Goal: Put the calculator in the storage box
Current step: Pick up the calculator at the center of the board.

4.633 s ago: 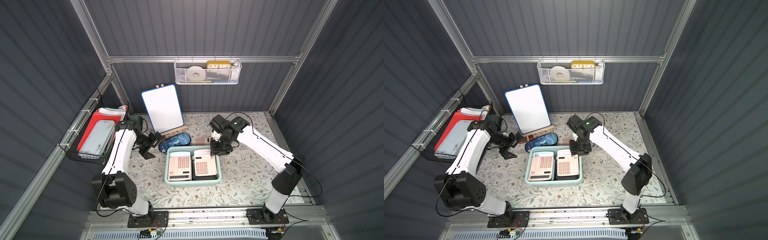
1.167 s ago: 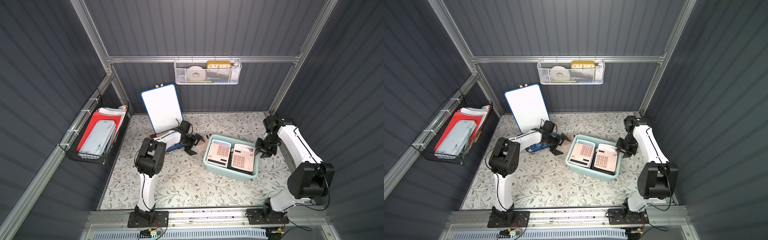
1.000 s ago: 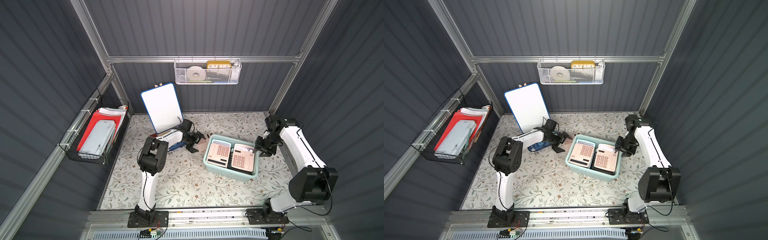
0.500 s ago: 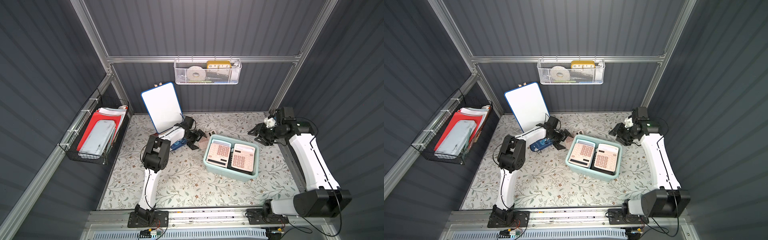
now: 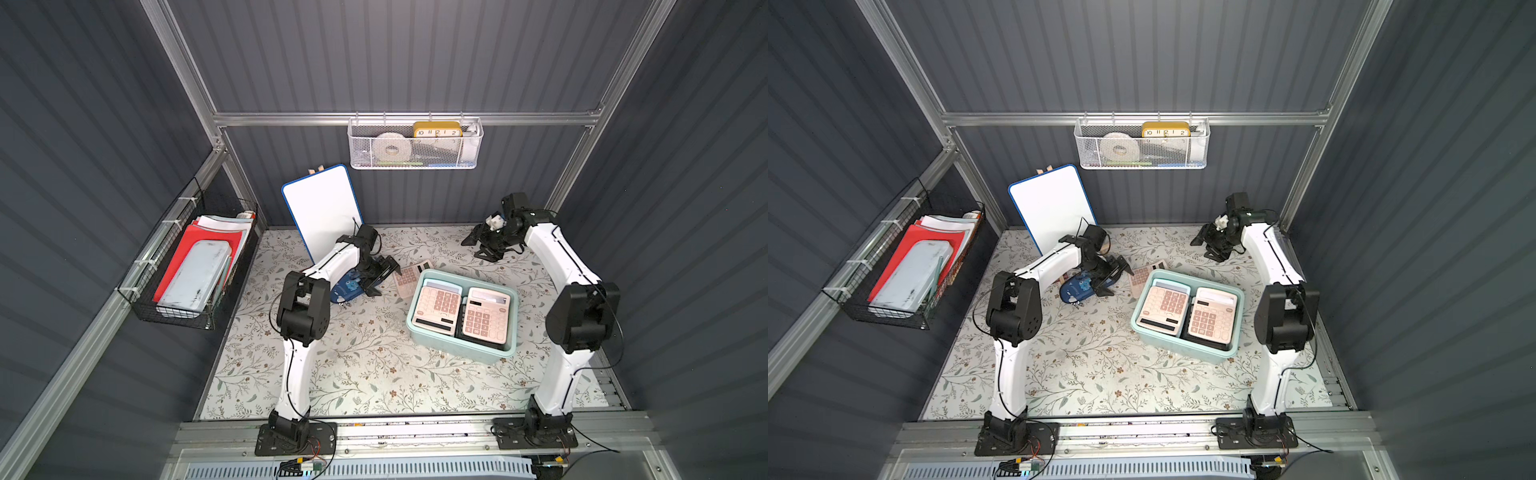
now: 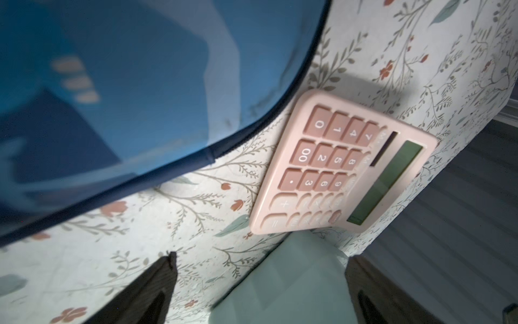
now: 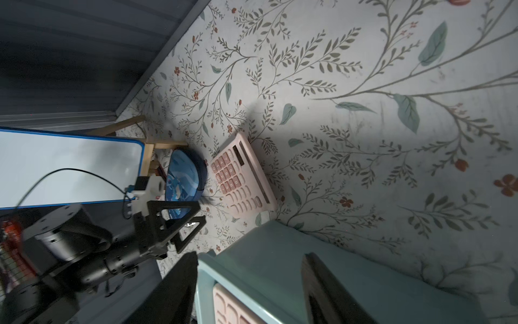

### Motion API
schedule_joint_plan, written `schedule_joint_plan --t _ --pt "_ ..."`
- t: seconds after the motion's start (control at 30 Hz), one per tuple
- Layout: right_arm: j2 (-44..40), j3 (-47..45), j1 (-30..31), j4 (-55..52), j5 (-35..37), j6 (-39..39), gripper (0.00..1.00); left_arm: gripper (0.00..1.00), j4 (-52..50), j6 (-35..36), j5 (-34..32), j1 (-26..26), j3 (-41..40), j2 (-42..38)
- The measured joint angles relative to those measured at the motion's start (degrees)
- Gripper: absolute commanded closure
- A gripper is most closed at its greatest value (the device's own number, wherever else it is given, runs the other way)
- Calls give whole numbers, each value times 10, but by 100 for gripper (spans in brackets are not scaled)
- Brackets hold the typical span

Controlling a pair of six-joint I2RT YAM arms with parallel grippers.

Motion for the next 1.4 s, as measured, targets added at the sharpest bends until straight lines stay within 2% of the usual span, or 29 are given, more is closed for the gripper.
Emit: schedule_joint_plan --t 0.13,0.37,0.73,1.13,1.4 --pt "23 50 37 -22 40 -17 36 1 -21 23 -15 12 14 0" --pt "15 -12 94 -4 62 -19 35 1 -56 51 -38 26 17 10" --pt "121 3 91 17 56 -20 31 1 -77 78 -73 42 -19 7" --pt "223 91 77 -8 11 -35 28 1 -69 86 -58 18 -17 -22" --pt "296 156 74 -20 -77 -32 28 1 -73 95 -55 19 7 -22"
